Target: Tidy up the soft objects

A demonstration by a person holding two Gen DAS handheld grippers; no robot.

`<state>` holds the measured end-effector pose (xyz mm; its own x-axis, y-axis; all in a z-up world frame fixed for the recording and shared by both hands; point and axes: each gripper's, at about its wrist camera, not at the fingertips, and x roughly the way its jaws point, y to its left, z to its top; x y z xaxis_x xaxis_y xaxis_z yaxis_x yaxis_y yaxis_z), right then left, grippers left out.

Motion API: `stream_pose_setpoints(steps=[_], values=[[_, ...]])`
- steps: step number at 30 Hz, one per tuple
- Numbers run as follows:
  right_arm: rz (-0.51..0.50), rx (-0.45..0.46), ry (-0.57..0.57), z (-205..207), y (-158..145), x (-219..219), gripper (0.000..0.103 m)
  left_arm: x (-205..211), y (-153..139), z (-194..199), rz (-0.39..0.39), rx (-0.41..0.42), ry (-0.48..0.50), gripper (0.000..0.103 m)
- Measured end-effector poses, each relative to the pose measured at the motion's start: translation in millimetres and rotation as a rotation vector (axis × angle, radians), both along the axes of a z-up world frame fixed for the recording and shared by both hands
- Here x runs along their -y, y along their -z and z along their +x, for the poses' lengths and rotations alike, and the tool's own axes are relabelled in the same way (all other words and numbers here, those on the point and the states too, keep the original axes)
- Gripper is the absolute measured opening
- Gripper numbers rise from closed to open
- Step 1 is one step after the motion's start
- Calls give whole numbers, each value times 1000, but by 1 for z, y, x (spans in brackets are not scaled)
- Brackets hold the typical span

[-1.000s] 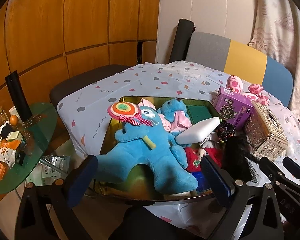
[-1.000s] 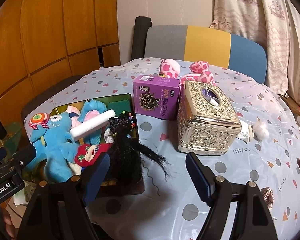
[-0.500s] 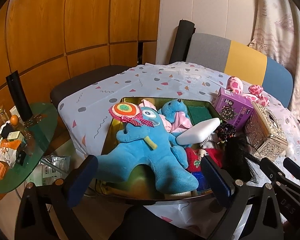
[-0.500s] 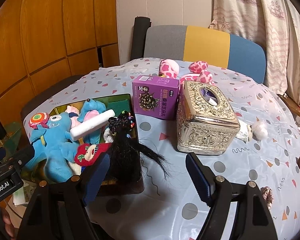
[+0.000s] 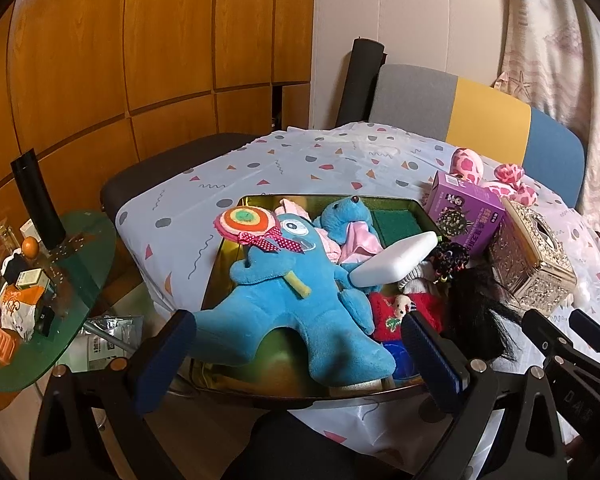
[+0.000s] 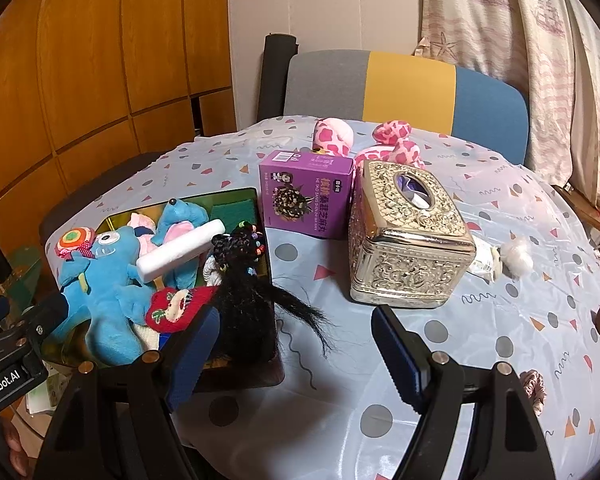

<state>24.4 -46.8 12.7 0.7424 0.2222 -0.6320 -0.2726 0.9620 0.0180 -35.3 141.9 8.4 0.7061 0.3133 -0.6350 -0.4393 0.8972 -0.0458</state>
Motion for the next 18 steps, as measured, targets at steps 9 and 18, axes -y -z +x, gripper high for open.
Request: stream_pose_setpoints(steps=[9, 18], values=[[4, -4, 5, 1, 2, 2, 80, 2, 1, 1, 12, -7, 8, 103], [2, -8, 5, 1, 3, 3, 80, 3, 2, 2, 13, -11, 12, 103]])
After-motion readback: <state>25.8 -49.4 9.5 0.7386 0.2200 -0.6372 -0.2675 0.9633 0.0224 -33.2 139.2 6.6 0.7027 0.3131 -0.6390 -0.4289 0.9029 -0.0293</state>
